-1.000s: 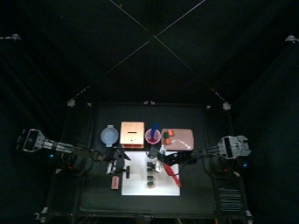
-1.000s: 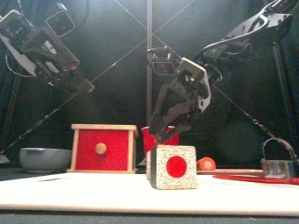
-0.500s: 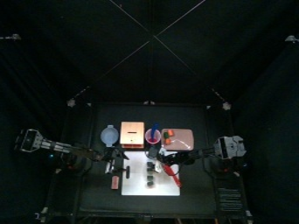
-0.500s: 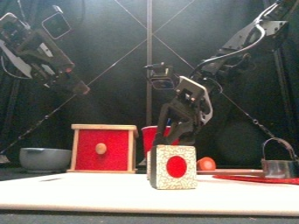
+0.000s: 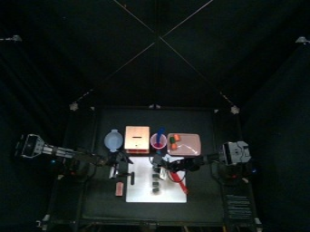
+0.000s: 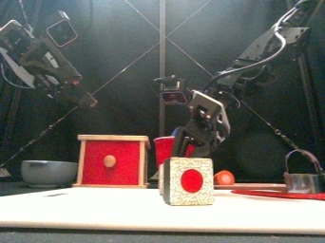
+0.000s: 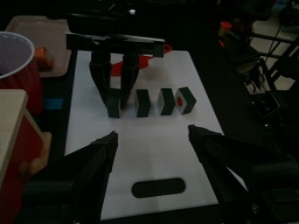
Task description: Place cut up sushi roll onto plate
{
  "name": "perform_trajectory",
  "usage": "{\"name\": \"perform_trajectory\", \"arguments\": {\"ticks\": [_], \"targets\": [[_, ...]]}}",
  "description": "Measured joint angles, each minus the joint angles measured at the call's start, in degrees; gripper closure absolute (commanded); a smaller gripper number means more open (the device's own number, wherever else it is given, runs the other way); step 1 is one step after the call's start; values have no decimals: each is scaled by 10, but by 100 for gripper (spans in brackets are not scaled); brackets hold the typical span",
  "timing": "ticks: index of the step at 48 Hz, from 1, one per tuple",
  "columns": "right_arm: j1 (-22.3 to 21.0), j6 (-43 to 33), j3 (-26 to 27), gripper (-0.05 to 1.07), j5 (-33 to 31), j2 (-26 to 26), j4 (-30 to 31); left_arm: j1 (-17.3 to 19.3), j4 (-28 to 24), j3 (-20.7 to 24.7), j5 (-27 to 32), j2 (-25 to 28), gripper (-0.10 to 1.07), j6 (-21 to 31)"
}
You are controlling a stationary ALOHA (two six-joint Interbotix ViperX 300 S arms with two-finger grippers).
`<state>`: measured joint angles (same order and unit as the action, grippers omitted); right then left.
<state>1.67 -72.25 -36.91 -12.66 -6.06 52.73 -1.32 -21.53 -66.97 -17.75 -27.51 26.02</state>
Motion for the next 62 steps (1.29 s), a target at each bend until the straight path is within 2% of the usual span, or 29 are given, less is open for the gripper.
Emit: {"name": "perform_trajectory", "arguments": {"ticks": [8, 13, 18, 23, 31, 35, 40, 46, 51, 56, 62], "targets": [[-1, 0, -76, 49, -113, 125, -3, 1, 8, -4, 0, -1, 0, 0], [-9, -1, -117, 49, -163, 182, -10, 3, 8, -4, 0, -1, 0, 0], [-55, -1, -156, 49, -185, 214, -12, 4, 8, -4, 0, 0, 0, 0], [-114, -7, -179, 49, -174, 211, -13, 4, 9, -4, 0, 0, 0, 0], [-208, -8, -180, 47, -128, 171, -33, 4, 9, -4, -1, 1, 0, -1], [-249, -2, -170, 39, -94, 135, -33, 4, 9, -4, 0, 0, 0, 0], [-271, -2, -156, 22, -68, 103, -33, 4, 9, -4, 0, 0, 0, -1], [-274, -3, -152, 7, -61, 90, -35, 4, 9, -4, 0, 0, 0, 0], [-268, -4, -152, 6, -76, 112, -39, 4, 9, -4, -1, 0, 0, 0], [-236, -4, -154, 6, -116, 166, -49, 5, 10, -4, 0, 1, 0, 0], [-162, 0, -154, 6, -139, 233, -55, 5, 11, -4, 0, 0, 0, 0]]}}
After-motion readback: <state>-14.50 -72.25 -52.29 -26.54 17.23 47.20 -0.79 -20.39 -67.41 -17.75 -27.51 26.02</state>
